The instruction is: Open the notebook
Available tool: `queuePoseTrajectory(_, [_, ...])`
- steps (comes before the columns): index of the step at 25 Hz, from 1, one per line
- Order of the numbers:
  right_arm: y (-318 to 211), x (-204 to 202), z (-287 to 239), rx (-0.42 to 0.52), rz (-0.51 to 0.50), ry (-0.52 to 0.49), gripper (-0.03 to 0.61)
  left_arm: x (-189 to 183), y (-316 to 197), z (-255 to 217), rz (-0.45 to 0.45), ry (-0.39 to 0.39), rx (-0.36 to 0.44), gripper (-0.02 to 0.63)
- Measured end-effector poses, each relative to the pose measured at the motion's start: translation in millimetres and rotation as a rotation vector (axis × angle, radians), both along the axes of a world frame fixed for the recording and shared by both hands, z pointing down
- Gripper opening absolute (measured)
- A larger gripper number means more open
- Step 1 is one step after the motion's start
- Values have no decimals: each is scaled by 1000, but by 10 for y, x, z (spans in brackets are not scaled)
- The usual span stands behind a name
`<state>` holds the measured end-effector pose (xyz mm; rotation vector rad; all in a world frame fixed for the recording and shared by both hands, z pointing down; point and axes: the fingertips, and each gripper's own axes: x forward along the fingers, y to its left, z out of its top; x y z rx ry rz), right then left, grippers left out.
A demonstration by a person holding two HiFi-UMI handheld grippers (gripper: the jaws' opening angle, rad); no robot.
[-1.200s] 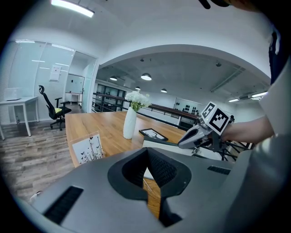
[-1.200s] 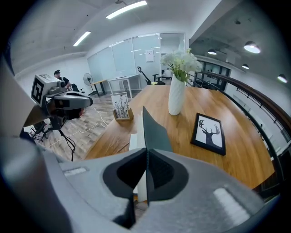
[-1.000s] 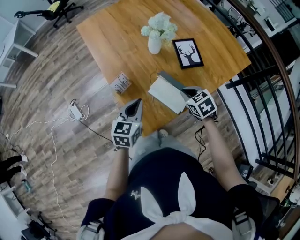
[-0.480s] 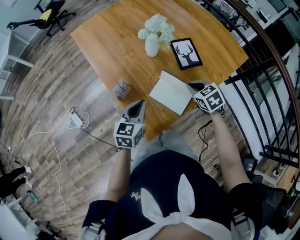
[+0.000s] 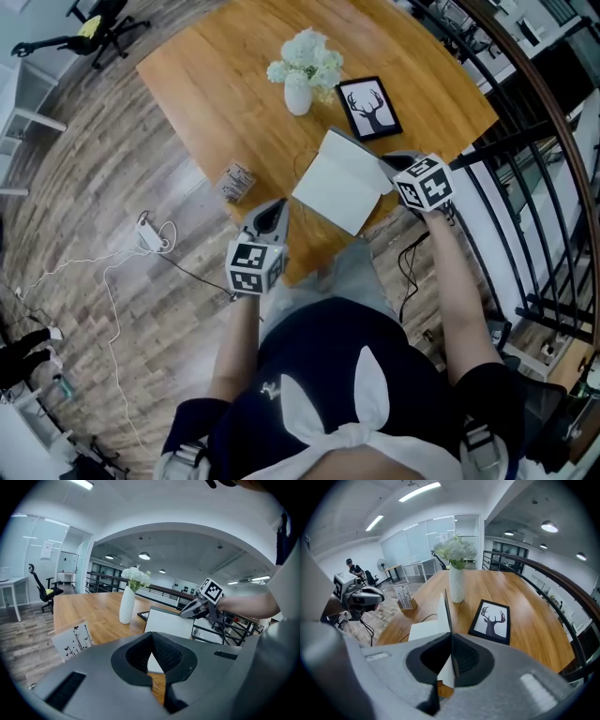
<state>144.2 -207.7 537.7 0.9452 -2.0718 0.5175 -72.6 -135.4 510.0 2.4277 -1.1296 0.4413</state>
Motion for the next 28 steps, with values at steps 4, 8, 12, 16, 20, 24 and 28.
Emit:
queuePoseTrajectory(4, [-137, 144, 38, -34, -11, -36, 12, 97, -74, -60, -48, -4, -5, 17])
queuePoseTrajectory(8, [-296, 322, 105, -73, -14, -65, 12, 230, -152, -110, -94, -23, -6, 17])
queuePoseTrajectory(12, [-430, 390, 194, -103, -14, -85, 14, 274, -159, -24, -110, -20, -14, 17])
queuePoseTrajectory(16, [-530, 467, 307, -140, 7, -134, 14, 334, -153, 56, -132, -12, -26, 17])
queuePoseTrajectory(20, [-611, 548, 411, -163, 23, -151, 14, 398, -138, 89, -138, -16, -36, 17])
queuePoseTrajectory(24, [-644, 600, 509, -191, 50, -163, 14, 378, -130, 108, -152, -17, -43, 17])
queuePoseTrajectory(28, [-633, 679, 643, -235, 104, -188, 14, 341, -121, 115, -167, -18, -51, 17])
